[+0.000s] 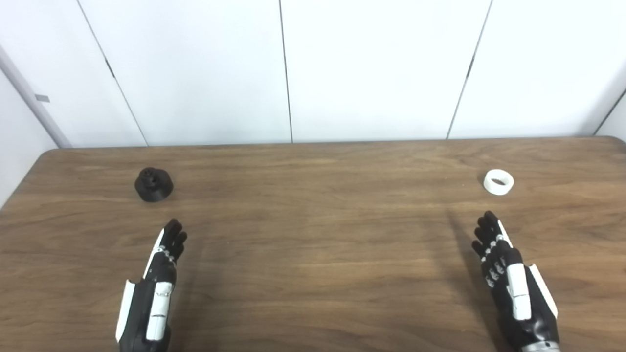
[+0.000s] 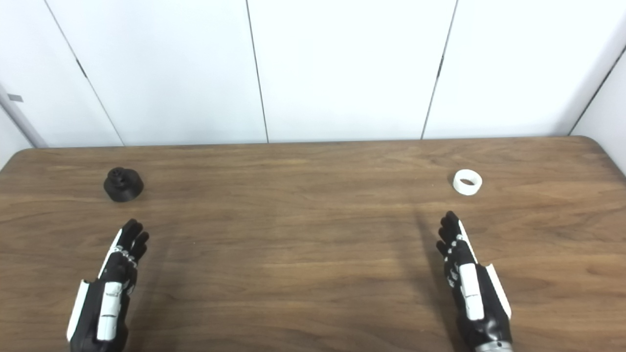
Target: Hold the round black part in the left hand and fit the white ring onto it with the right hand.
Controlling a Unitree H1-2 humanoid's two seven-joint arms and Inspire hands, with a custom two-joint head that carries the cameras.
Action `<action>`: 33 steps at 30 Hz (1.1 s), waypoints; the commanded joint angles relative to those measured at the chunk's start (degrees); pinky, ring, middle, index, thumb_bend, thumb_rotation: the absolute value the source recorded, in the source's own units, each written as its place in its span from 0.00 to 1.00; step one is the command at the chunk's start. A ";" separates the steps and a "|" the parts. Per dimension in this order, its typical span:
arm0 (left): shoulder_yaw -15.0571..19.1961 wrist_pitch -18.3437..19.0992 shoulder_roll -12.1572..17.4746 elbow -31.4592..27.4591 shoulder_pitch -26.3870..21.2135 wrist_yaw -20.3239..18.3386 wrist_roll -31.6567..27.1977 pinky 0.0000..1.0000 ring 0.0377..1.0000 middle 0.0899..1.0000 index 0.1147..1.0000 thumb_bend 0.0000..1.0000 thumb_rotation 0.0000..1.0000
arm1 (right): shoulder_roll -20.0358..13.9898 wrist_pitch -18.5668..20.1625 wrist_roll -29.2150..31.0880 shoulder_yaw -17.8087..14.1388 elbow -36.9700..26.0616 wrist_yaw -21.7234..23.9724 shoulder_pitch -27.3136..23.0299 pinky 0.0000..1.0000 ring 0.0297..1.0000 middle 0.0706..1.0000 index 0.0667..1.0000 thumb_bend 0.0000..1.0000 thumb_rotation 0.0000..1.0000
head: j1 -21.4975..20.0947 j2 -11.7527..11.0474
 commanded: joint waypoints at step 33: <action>-0.54 7.20 -1.42 -2.47 2.06 0.20 0.10 1.00 0.97 0.98 0.98 0.57 0.86 | -0.39 3.00 0.88 -0.10 -3.09 -0.05 0.68 1.00 1.00 1.00 0.99 0.60 1.00 | 3.96 5.55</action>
